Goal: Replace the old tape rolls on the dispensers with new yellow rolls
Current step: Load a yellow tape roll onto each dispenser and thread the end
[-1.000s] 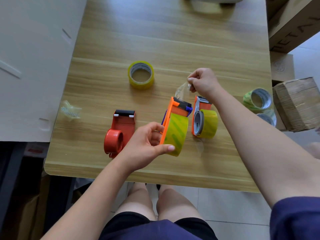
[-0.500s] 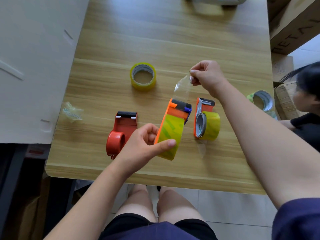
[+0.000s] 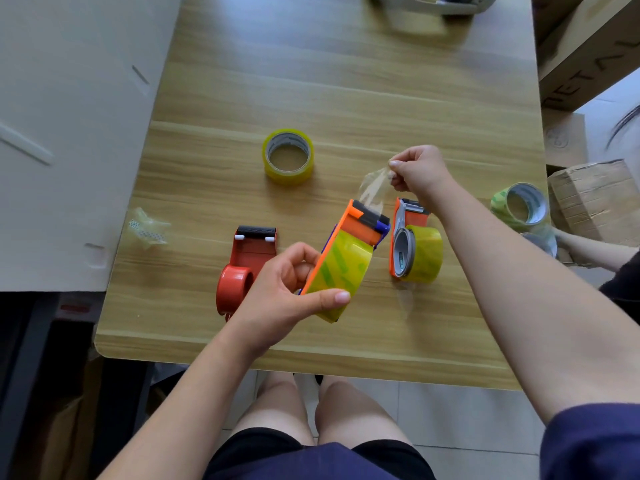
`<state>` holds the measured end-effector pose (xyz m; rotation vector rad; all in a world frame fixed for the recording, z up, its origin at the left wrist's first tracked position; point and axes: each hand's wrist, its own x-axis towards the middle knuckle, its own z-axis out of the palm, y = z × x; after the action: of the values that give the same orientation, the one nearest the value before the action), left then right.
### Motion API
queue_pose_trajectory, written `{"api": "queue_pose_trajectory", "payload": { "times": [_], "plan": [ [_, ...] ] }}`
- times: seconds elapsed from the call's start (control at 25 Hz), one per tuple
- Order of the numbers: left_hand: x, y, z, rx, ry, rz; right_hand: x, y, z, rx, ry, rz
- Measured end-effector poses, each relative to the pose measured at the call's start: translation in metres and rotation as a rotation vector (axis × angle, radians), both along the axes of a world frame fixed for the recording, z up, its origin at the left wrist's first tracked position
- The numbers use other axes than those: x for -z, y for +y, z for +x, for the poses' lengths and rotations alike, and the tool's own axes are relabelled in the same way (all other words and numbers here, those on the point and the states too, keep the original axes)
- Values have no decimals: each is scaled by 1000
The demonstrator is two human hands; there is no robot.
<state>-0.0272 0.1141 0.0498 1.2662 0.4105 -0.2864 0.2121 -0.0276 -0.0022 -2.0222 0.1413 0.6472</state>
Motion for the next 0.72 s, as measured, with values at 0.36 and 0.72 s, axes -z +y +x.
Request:
{"api": "queue_pose_trajectory", "payload": {
  "times": [0.36, 0.72],
  "plan": [
    [-9, 2, 5, -174, -16, 14, -10, 6, 17, 27, -59, -53],
    [-16, -1, -3, -281, -22, 27, -10, -13, 35, 128, -73, -95]
  ]
}}
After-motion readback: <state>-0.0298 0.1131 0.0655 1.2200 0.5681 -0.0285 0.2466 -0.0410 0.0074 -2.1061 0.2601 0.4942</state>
